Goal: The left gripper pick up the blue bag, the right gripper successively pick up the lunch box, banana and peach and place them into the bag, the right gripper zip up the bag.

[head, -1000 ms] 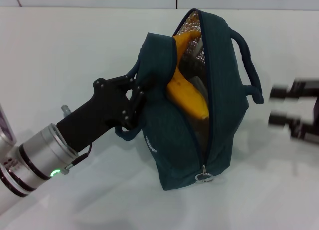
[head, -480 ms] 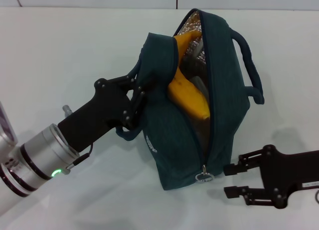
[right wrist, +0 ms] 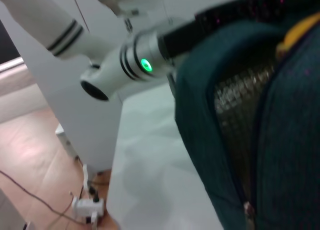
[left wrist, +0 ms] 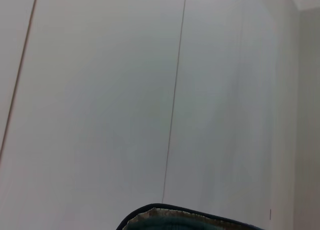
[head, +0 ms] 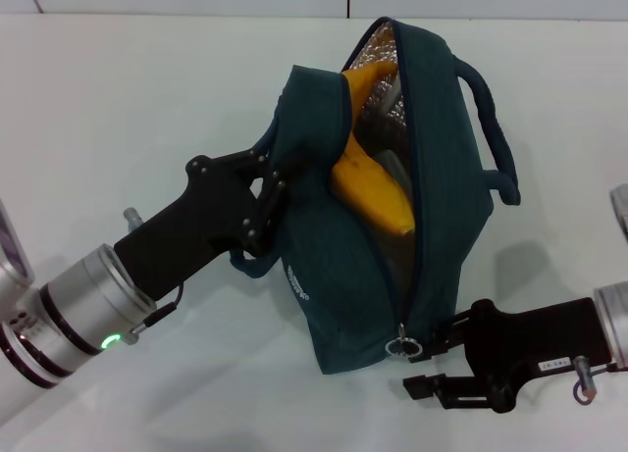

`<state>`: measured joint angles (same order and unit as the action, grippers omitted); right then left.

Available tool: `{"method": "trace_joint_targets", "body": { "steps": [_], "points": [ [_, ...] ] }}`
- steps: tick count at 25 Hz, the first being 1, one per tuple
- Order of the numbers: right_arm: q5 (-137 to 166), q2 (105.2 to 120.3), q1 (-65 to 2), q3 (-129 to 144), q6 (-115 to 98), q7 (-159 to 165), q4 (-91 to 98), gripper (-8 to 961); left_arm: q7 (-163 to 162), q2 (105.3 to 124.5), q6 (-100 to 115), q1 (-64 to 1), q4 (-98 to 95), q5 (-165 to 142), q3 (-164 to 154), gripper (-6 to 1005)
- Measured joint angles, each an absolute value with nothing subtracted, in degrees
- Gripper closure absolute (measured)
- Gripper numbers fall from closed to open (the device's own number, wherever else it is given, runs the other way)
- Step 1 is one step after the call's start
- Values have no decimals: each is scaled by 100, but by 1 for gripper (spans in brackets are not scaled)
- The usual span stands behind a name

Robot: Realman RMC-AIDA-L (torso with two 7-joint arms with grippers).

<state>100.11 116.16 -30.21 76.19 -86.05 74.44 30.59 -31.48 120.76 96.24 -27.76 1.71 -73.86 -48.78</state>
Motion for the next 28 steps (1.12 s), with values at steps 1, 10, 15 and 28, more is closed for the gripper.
{"method": "trace_joint_targets", "body": {
  "steps": [1,10,15,28],
  "points": [
    [10010,11617,-3033,7675,-8571,7489,3064,585,-3152,12076,9624,-2776,173,-7387,-4878,893],
    [9735,11619,-3043,7810,-8449,7455,3052,610,-3120,12076,9624,-2805,246,-7392,-4878,876],
    [9715,11619,-3047,7888,-8449,7452,3051,624,-3124,12076,9630,-2806,246,-7393,-4878,866],
    [9379,11613,-2925,7965,-8624,6705,3046,909,-3136,12076,9669,-2775,327,-7392,-4878,841]
  ]
}}
